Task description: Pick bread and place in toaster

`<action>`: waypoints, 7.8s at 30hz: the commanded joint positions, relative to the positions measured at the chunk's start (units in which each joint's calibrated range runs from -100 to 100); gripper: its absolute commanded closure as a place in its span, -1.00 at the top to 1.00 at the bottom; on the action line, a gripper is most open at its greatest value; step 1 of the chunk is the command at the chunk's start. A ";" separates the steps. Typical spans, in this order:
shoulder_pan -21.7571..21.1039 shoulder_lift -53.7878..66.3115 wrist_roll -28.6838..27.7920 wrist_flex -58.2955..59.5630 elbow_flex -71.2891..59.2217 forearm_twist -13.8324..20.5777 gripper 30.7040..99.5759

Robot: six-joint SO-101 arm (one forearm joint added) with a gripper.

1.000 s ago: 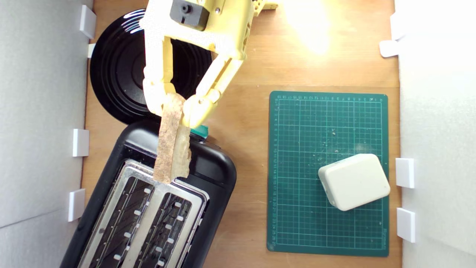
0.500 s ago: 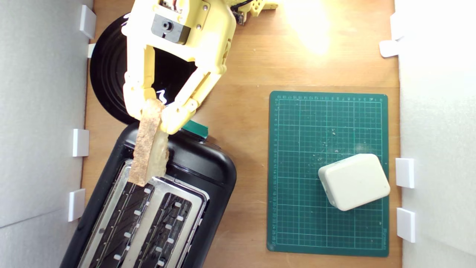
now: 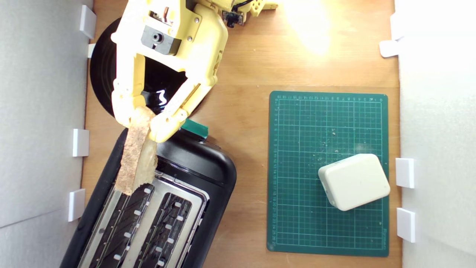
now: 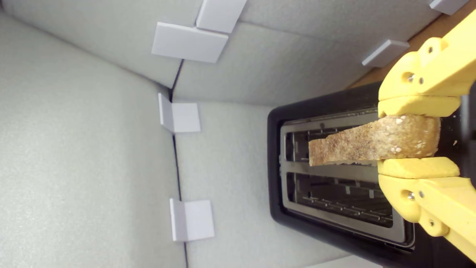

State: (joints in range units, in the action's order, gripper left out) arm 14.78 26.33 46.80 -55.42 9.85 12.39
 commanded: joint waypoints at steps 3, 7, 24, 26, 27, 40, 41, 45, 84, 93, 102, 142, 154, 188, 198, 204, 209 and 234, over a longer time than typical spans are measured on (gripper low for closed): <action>0.61 -0.88 1.56 0.13 6.18 0.57 -0.30; 0.69 -1.79 1.72 0.13 7.63 0.57 -0.30; 3.11 -5.37 2.19 0.13 8.08 0.48 -0.30; 3.11 -5.45 2.19 0.13 8.08 0.30 -0.30; 3.11 -5.45 2.19 0.13 8.08 0.21 -0.30; 2.78 -7.78 2.19 0.13 8.08 -0.06 -0.30; 2.78 -7.86 2.19 0.22 8.08 -0.06 -0.30; 2.86 -8.03 2.19 0.22 8.08 -0.25 -0.30; -0.04 -28.50 2.08 1.93 11.71 -0.06 -0.29; 0.77 -30.49 1.98 2.01 11.71 -0.34 -0.28; 2.70 -34.49 1.77 3.89 11.71 -0.34 -0.28; 2.14 -18.18 1.25 4.66 11.35 -9.49 0.43; 1.17 0.95 -2.83 4.49 10.72 -10.31 0.17; -29.29 34.65 -39.04 4.57 -36.67 -3.42 -0.76; -28.56 54.03 -42.23 4.40 -63.91 -2.51 -0.76; -25.42 63.93 -42.23 4.31 -75.26 -3.24 -0.76; -25.66 70.17 -41.97 4.31 -84.88 -2.87 -0.76; -26.14 72.67 -39.25 4.57 -107.85 -3.60 -0.76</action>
State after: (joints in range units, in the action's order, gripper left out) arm -11.58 98.32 6.70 -51.53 -97.13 9.20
